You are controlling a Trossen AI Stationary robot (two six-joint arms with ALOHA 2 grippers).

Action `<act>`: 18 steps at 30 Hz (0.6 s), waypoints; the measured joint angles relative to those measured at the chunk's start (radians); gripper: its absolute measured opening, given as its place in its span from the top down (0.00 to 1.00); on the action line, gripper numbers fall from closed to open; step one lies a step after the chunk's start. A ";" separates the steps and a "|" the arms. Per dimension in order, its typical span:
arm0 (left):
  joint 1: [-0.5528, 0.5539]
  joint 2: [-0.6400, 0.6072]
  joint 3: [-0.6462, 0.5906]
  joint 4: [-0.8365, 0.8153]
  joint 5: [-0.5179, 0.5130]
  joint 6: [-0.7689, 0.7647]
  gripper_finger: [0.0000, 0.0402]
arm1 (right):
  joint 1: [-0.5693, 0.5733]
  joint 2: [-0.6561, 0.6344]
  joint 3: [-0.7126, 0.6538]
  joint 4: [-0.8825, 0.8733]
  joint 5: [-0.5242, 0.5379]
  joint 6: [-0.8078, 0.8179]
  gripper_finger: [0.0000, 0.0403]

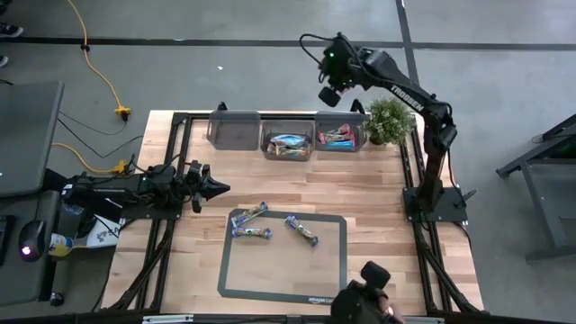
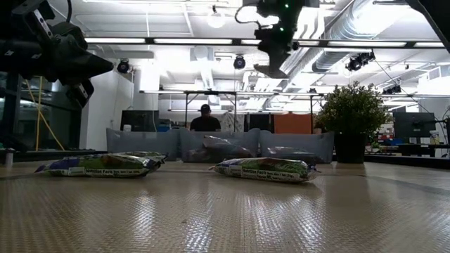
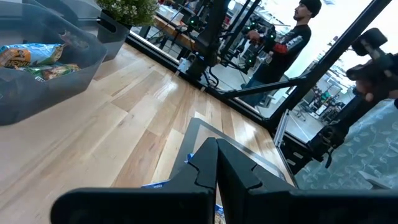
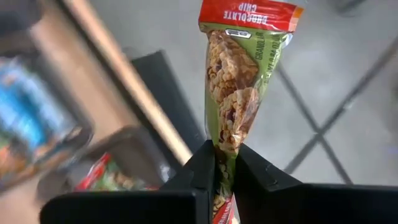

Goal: Pick and place Granola Bars by type
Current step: Put the red granola bar into the right black bin

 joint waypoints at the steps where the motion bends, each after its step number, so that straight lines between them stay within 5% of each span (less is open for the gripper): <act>1: 0.000 0.000 0.000 0.000 0.000 0.000 1.00 | -0.010 0.004 0.000 -0.015 -0.039 -0.029 0.93; 5: 0.000 0.000 0.000 0.000 0.000 0.000 1.00 | -0.037 0.016 0.000 -0.081 -0.169 -0.142 0.94; 18: 0.000 0.000 0.000 0.000 0.000 0.000 1.00 | -0.083 0.027 -0.263 -0.097 -0.202 -0.288 0.94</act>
